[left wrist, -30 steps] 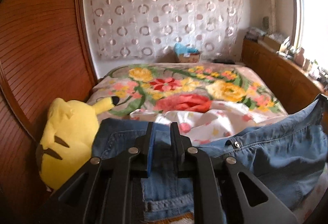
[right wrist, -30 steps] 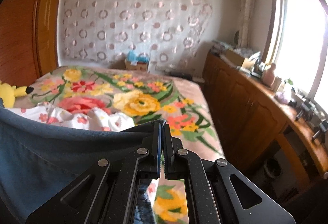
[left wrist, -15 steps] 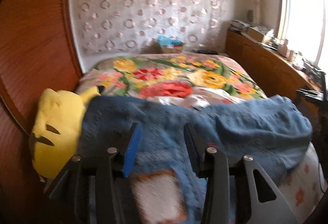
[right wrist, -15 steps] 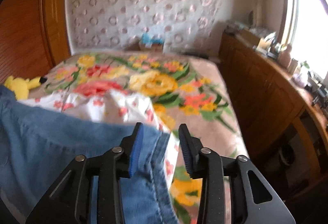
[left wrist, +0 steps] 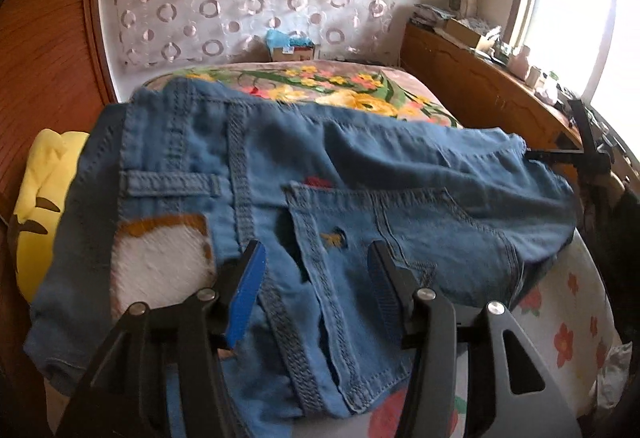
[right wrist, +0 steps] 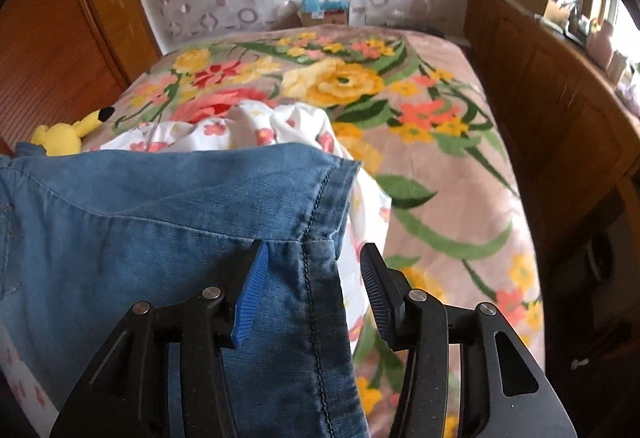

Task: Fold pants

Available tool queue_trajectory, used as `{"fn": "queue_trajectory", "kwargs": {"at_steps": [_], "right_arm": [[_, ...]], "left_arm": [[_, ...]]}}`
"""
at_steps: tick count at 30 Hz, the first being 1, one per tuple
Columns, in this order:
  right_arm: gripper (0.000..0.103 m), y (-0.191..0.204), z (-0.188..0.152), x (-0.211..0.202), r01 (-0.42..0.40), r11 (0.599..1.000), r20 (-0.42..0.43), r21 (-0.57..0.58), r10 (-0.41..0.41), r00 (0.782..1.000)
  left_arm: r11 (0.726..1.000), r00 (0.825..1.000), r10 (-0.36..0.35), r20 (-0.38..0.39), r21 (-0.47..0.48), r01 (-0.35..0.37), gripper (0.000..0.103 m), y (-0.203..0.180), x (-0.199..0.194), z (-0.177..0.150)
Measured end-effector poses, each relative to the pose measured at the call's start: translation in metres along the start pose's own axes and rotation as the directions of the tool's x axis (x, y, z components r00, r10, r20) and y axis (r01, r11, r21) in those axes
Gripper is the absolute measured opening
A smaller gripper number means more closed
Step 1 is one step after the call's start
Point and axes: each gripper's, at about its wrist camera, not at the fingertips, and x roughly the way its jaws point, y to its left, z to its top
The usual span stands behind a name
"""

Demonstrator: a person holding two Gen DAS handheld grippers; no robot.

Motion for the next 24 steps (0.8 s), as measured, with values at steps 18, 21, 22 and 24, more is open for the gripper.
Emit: {"fn": "queue_trajectory", "kwargs": {"at_steps": [18,21,22,24], "right_arm": [[0.016,0.021,0.034,-0.046,0.167,0.986,0.231,-0.016,-0.158,0.960],[0.038,0.019,0.025,-0.059,0.145,0.989,0.229,0.002,-0.141,0.963],[0.041,0.018,0.021,-0.066,0.133,0.991,0.230,0.011,-0.132,0.964],[0.043,0.018,0.008,-0.076,0.104,0.994,0.210,0.014,-0.105,0.972]], "left_arm": [[0.997,0.995,0.051,-0.080,0.055,-0.047,0.053,-0.009,0.026,-0.012],[0.994,0.993,0.073,-0.097,0.093,-0.064,0.053,-0.017,0.031,-0.012],[0.992,0.992,0.083,-0.099,0.108,-0.072,0.053,-0.020,0.032,-0.012],[0.988,0.991,0.096,-0.096,0.133,-0.082,0.054,-0.023,0.034,-0.014]]}}
